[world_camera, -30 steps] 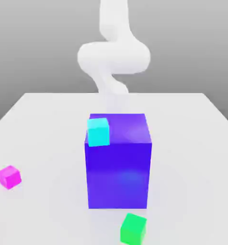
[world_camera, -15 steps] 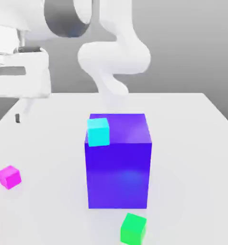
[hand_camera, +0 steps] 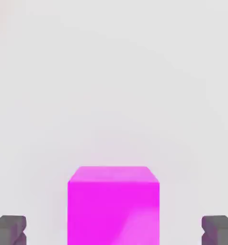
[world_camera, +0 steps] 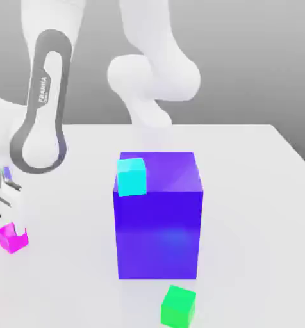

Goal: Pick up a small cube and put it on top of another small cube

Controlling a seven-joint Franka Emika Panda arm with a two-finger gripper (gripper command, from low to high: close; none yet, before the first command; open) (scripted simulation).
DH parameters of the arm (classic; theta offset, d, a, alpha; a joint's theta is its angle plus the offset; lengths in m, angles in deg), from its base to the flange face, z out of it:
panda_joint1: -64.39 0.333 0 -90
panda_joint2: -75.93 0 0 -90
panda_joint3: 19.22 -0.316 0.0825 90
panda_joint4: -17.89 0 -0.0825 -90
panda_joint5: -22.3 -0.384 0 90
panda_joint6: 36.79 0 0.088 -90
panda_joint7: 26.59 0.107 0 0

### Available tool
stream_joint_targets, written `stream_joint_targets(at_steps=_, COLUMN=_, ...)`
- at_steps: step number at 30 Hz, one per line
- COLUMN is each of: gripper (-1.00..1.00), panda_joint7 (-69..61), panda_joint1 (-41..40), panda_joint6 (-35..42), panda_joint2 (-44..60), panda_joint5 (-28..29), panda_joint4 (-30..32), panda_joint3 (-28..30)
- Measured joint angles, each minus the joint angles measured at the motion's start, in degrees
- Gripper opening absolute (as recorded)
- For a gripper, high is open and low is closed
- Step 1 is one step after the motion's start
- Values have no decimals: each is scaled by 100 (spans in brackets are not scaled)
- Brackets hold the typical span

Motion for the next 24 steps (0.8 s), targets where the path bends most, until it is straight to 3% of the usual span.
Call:
stream_joint_targets(at_steps=1, gripper=-100, panda_joint7=-84, panda_joint1=-128, panda_joint6=-84, panda_joint2=115, panda_joint5=-107, panda_joint4=-31, panda_joint3=-151)
stream_joint_targets(at_steps=8, gripper=-100, panda_joint7=-72, panda_joint1=-138, panda_joint6=-77, panda_joint2=110, panda_joint5=-93, panda_joint4=-30, panda_joint3=-157)
stream_joint_targets(at_steps=15, gripper=-100, panda_joint7=895, panda_joint1=490, panda_joint6=677, panda_joint2=-988, panda_joint5=1217, panda_joint4=275, panda_joint3=805)
stream_joint_targets(at_steps=24, gripper=-100, panda_joint7=693, panda_joint1=1559, panda_joint6=1166, panda_joint2=-1239, panda_joint5=1818, panda_joint4=-41, panda_joint3=-156)
